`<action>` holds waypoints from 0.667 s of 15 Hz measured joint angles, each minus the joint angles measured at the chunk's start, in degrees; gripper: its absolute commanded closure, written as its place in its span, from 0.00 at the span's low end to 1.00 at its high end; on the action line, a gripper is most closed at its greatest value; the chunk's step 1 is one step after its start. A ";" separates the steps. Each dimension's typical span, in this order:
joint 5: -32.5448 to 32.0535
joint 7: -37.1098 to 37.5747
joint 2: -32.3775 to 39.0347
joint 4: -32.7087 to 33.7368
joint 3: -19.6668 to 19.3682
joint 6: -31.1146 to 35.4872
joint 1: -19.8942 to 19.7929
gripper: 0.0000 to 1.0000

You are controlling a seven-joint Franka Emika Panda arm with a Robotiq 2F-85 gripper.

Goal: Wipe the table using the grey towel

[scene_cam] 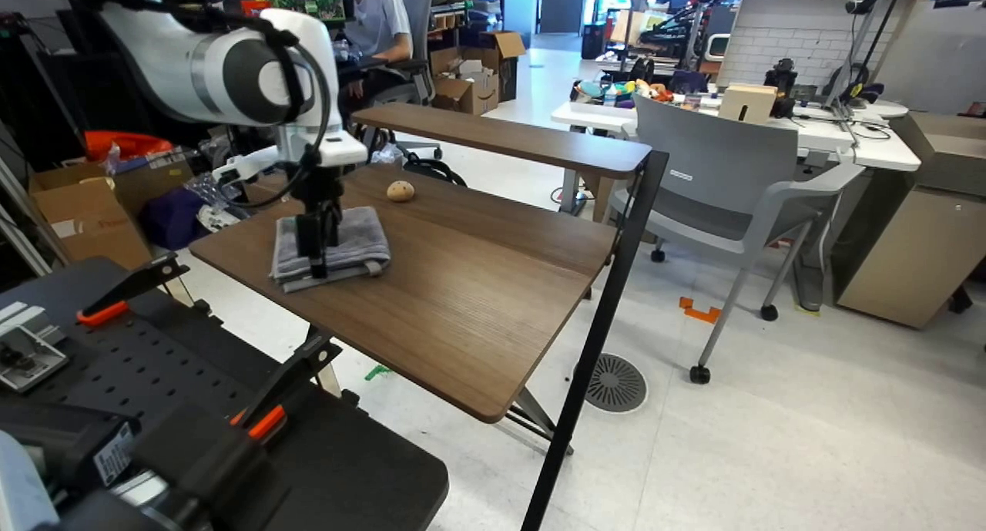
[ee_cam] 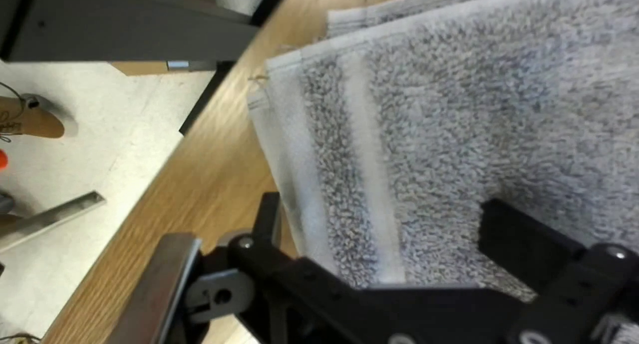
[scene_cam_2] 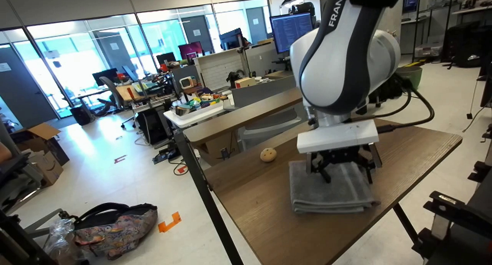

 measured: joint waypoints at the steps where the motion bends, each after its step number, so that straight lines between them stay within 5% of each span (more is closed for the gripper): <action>1: 0.35 -0.01 0.20 0.84 -0.85 -0.06 -2.12 0.00; 5: 0.88 -0.01 1.78 3.97 -2.72 -4.16 -8.90 0.00; 10: 0.85 -0.22 2.10 5.57 -3.07 -10.03 -10.62 0.00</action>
